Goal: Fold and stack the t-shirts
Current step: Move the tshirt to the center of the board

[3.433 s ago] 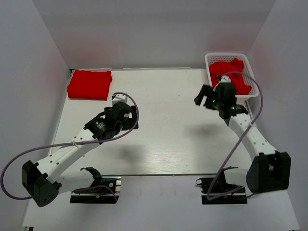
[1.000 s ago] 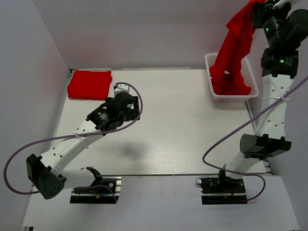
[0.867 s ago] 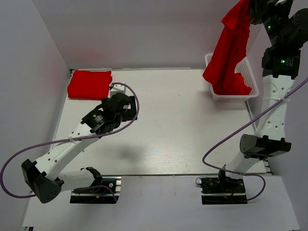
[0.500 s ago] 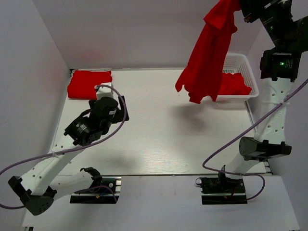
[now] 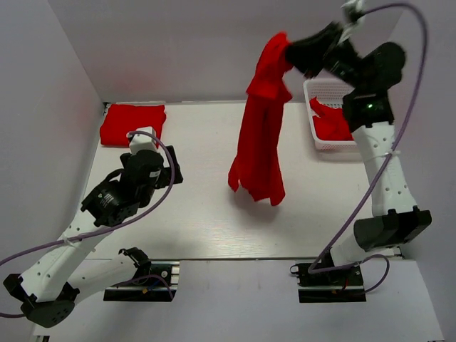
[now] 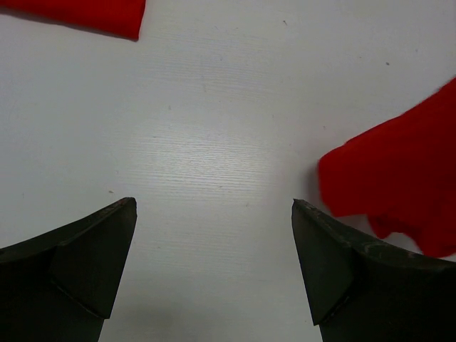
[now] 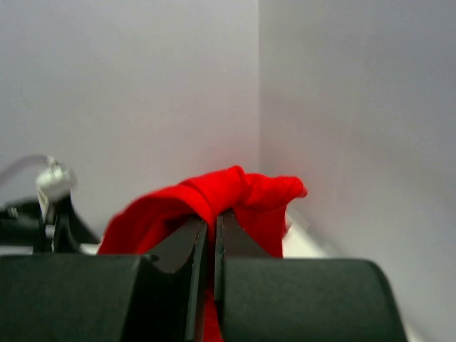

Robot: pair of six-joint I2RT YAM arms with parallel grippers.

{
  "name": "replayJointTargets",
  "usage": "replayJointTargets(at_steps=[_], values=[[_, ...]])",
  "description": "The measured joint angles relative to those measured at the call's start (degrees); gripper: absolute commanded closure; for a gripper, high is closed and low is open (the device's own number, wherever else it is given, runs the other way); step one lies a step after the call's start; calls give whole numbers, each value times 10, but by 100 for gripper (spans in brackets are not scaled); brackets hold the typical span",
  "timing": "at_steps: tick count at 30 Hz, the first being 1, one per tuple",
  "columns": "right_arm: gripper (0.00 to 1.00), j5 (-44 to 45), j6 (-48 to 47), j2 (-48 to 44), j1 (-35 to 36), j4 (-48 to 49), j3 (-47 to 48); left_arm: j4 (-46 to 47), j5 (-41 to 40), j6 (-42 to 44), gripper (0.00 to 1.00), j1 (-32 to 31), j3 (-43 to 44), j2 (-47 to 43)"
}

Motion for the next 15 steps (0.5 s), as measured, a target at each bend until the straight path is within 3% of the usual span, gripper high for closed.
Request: replayJointTargets(at_steps=[4,8,10,11,12,15], values=[[97,8,-57,-64,40,-2,-260,-4,0,-13,0,0,-12,0],[82,39,-83,-99,62,21,-542,-8,2,-27,0,0,-33,7],[53,41,-85,-85,70,25,-645,-10,5,-32,0,0,-41,15],[21,40,-85,-73,75,17,-681,-11,7,-34,0,0,-44,20],[10,39,-89,-59,80,2,-705,-11,10,-36,0,0,-46,30],[10,44,-118,-46,92,-40,-717,-10,16,-38,0,0,-47,54]])
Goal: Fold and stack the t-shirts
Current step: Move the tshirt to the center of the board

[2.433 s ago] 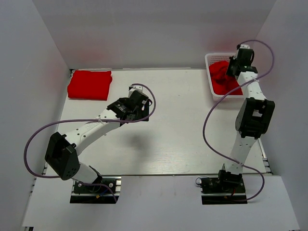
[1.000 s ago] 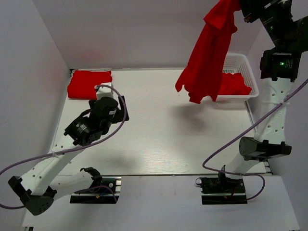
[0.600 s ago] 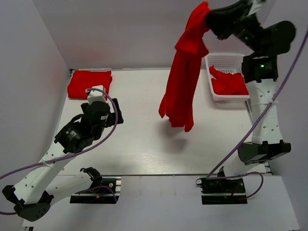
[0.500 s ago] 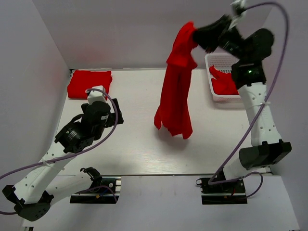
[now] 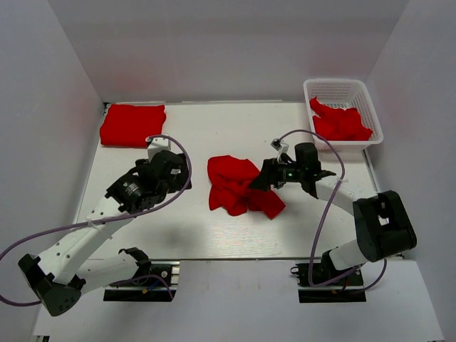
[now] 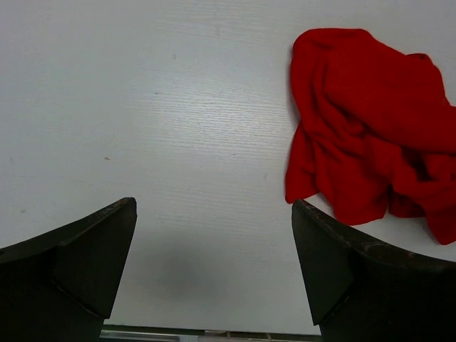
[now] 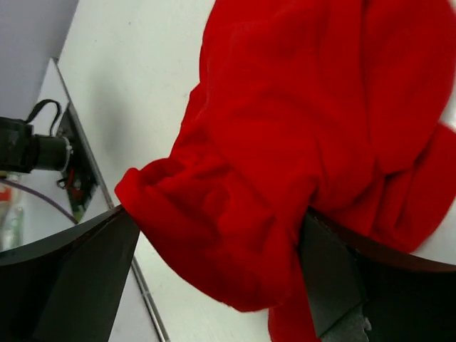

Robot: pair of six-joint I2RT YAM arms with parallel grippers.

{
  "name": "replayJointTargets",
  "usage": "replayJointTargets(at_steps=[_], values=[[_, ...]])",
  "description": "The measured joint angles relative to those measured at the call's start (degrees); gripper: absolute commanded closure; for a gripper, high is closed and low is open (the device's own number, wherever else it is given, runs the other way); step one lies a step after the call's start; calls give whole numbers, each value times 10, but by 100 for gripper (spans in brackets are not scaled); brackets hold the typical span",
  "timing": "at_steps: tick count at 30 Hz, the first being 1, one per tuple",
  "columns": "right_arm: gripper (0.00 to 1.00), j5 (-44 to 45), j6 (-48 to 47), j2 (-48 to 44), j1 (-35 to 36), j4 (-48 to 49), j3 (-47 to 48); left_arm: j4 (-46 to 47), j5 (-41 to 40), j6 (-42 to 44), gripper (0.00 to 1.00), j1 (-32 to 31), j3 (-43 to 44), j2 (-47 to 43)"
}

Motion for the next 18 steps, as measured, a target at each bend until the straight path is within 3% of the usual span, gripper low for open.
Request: replayJointTargets(at_steps=[4,10,18], values=[[10,63,-27,-37,6,-57,41,-2,14,-6,0,0,-1,33],[10,227,-47,-150,3,-163,117,-17,31,-14,0,0,-1,54],[10,412,-47,-275,2,-286,125,-25,40,-15,0,0,-1,53]])
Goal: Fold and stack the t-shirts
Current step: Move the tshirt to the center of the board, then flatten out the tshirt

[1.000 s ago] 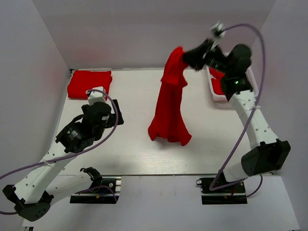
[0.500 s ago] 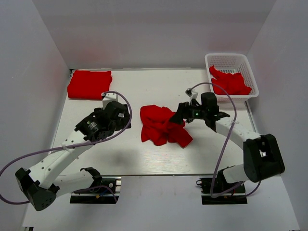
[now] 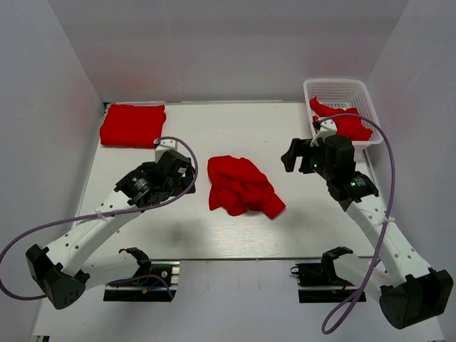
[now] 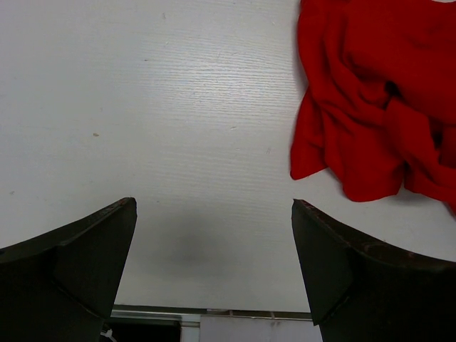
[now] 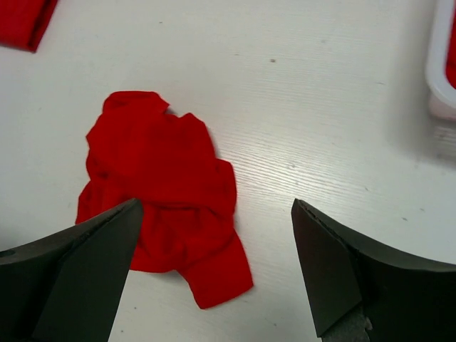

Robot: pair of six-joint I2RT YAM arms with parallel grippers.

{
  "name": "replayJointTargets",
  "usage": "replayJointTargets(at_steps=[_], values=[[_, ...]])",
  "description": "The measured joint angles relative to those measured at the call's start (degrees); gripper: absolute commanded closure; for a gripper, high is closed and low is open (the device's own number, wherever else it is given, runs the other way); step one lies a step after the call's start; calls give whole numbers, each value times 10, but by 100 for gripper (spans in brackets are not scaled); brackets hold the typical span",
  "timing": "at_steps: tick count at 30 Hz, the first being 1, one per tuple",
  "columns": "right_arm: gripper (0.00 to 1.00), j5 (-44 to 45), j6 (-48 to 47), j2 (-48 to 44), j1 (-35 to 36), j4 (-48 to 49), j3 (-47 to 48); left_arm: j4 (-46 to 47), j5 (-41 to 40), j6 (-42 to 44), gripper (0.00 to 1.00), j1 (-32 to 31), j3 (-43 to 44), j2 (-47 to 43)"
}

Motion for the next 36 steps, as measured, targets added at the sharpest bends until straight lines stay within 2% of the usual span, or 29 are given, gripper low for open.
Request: replayJointTargets(at_steps=[7,10,15,19,24,31,35,36], values=[[10,53,8,-43,0,-27,-26,21,14,21,0,0,-1,2],[10,55,16,-38,0,-38,-35,55,51,51,0,-1,-2,20],[10,54,38,-13,0,-54,-56,116,159,105,0,-13,3,157],[10,47,55,-2,0,-70,-98,147,215,132,0,-42,4,278],[10,31,65,4,0,-82,-143,174,262,157,0,-68,4,306],[10,0,65,23,0,-82,-156,232,290,165,11,-80,4,323],[10,-12,65,31,0,-81,-156,258,291,165,22,-83,1,342],[10,-14,65,34,0,-80,-156,263,291,165,27,-83,0,345]])
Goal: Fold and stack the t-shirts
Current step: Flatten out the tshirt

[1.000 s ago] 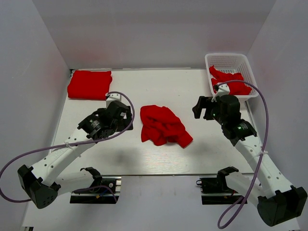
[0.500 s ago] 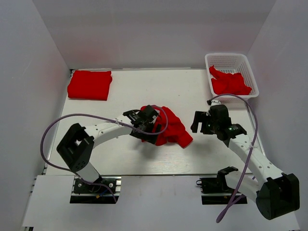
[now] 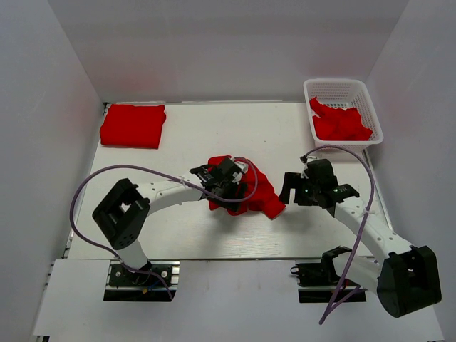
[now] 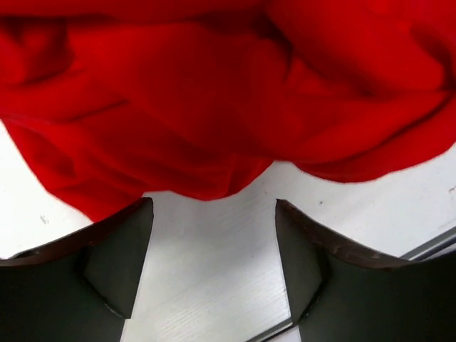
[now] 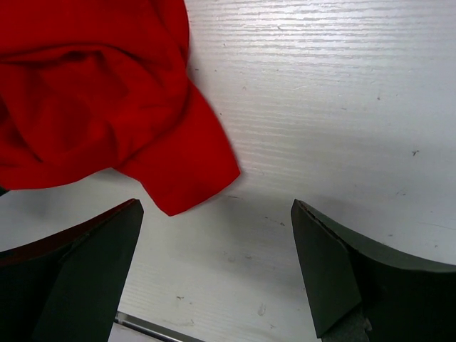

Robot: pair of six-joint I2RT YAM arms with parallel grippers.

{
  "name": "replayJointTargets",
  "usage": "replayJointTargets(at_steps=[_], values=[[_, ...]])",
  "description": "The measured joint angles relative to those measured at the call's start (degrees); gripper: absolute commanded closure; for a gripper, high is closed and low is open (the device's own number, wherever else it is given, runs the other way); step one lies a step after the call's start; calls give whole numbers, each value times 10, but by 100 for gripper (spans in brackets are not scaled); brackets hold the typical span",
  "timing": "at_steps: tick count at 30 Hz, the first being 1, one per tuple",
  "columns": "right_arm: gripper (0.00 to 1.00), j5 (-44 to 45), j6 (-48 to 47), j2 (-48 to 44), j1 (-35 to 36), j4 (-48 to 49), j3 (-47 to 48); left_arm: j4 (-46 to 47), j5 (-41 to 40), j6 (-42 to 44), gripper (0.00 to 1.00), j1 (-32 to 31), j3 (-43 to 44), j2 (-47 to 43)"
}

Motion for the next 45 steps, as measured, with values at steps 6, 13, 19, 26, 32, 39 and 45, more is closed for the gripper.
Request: replayJointTargets(at_steps=[6,13,19,26,32,39,45], values=[[13,-17,0,19,0,4,0,24,-25,-12,54,-5,-1,3],[14,-34,-1,37,0,14,-4,32,-61,-25,100,-6,-1,5],[14,-51,-3,48,0,22,-6,53,-79,-25,100,-6,-37,-24],[16,-61,-2,79,1,40,-20,75,-82,-24,100,-6,-73,-91],[17,-57,0,87,1,50,-26,75,-73,-16,43,-6,-67,-87],[17,-59,10,106,1,73,-29,49,-68,-16,29,-6,-42,-31],[17,-59,15,106,1,78,-31,48,-54,-16,28,-6,-42,-28]])
